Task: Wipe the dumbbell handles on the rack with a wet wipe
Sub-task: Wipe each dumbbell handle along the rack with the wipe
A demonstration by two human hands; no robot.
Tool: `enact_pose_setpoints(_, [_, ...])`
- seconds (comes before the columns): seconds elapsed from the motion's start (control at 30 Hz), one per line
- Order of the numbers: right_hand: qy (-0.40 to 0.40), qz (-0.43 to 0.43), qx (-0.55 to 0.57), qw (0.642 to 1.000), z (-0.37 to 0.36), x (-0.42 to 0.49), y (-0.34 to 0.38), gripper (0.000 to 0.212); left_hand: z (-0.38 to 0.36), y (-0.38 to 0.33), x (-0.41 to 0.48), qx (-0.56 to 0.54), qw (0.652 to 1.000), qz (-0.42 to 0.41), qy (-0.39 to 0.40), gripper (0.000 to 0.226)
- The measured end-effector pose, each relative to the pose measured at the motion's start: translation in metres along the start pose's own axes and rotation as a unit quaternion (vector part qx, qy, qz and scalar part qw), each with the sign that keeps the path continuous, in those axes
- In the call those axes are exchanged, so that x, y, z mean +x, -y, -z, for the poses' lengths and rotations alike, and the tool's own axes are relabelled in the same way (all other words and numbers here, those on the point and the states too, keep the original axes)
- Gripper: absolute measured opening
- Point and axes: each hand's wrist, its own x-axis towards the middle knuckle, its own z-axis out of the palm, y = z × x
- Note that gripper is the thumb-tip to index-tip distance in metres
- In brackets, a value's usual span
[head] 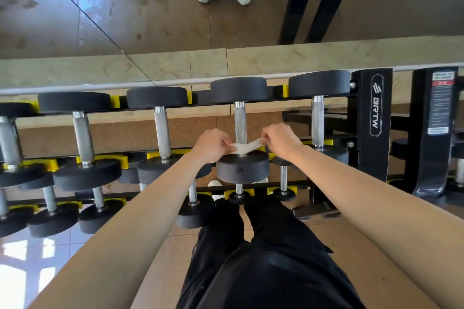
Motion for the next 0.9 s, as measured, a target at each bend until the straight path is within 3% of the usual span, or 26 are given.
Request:
enact_pose_setpoints(0.13, [-0.074, 0.090, 0.008, 0.993, -0.004, 0.002, 0.018, 0.011, 0.004, 0.015, 0.004, 0.018, 0.992, 0.067, -0.106, 0.020])
enact_pose_setpoints(0.33, [-0.158, 0.032, 0.036, 0.986, -0.004, 0.005, -0.002, 0.011, 0.005, 0.002, 0.003, -0.004, 0.991, 0.010, -0.137, 0.019])
enact_pose_setpoints(0.5, [-0.202, 0.078, 0.046, 0.975, -0.003, 0.008, 0.027, 0.006, 0.008, 0.010, 0.009, -0.125, 0.957, 0.109, -0.237, 0.028])
enact_pose_setpoints(0.63, [-0.260, -0.070, 0.119, 0.956, 0.009, 0.019, 0.006, 0.012, 0.007, -0.015, 0.019, -0.176, 0.955, 0.073, -0.227, 0.027])
enact_pose_setpoints(0.7, [-0.256, -0.132, 0.158, 0.944, 0.011, 0.025, 0.009, 0.017, 0.010, -0.024, 0.027, -0.232, 0.934, 0.104, -0.249, 0.025])
enact_pose_setpoints(0.8, [-0.237, -0.166, 0.246, 0.925, 0.011, 0.037, 0.035, 0.018, 0.014, -0.025, 0.039, -0.378, 0.858, 0.206, -0.281, 0.019])
enact_pose_setpoints(0.9, [-0.220, -0.233, 0.374, 0.870, 0.011, 0.049, 0.046, 0.018, 0.013, -0.027, 0.044, -0.459, 0.812, 0.250, -0.259, 0.019])
